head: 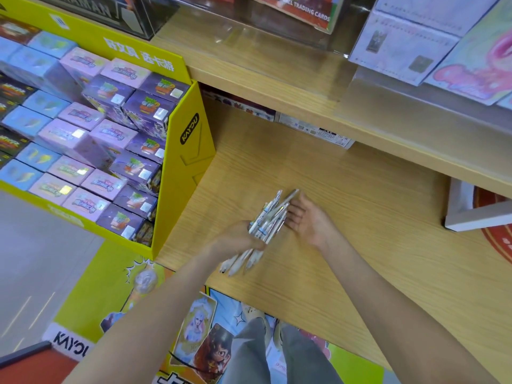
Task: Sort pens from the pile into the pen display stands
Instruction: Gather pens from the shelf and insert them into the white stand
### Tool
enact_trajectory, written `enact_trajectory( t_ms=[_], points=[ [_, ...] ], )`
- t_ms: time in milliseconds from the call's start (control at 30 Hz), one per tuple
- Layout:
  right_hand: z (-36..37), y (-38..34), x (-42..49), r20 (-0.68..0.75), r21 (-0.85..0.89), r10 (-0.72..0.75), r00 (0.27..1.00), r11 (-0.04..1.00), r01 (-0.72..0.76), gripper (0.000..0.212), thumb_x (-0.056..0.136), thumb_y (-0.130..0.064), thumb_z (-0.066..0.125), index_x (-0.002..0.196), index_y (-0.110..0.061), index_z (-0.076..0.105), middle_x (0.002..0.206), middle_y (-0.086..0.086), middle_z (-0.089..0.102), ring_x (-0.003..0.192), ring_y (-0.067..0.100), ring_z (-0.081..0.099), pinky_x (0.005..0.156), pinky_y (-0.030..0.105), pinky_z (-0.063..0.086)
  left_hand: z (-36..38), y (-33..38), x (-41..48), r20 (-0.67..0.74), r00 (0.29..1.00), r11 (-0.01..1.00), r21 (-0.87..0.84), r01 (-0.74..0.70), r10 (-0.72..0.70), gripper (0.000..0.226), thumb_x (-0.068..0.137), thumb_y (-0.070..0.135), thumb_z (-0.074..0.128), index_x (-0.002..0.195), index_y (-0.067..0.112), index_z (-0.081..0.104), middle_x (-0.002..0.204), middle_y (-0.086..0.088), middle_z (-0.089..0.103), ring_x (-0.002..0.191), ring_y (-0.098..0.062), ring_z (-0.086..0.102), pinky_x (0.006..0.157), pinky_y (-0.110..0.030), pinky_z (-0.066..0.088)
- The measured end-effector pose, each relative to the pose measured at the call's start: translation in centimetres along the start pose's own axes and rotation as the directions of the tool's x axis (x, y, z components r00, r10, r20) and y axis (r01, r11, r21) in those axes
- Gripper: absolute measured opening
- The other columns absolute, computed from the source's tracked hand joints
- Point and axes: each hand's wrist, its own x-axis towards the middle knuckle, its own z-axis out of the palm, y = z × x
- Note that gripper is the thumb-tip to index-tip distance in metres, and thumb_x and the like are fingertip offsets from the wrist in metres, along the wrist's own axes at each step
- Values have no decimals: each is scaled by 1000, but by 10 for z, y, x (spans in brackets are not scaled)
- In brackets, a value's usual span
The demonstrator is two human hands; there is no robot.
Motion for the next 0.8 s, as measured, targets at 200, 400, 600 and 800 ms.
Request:
enact_trajectory(
  t_ms=[200,400,600,800],
  points=[
    [14,-2,14,-102,-2,-79,992,997,79,6,91,-4,57,87,-6,57,84,11,62,76,21,61,72,30,54,-14,-7,0,7,998,993,99,62,-63,84,83,27,73,149,5,26,154,-10,30,138,-26,34,107,-28,34],
    [2,1,2,-254,161,-229,940,948,275,14,94,-3,52,83,-11,53,76,6,56,72,16,57,69,29,54,-23,-8,-1,-38,997,986,147,74,-69,73,81,26,74,141,3,39,134,-6,48,119,-23,48,94,-25,41],
    [-33,0,-15,-334,270,-194,922,918,291,18,97,-7,45,81,-15,48,73,4,49,68,14,53,58,29,52,-18,-7,-8,-29,997,995,58,79,-78,80,85,26,72,148,5,26,149,-10,35,132,-26,38,94,-25,34],
    [-39,26,-51,104,0,-17,994,1000,17,6,96,-1,46,95,-4,51,102,18,64,90,28,66,77,37,58,19,19,-31,-52,999,980,-198,-11,1,44,89,19,68,118,18,36,104,3,49,93,-16,49,75,-27,38]
  ],
)
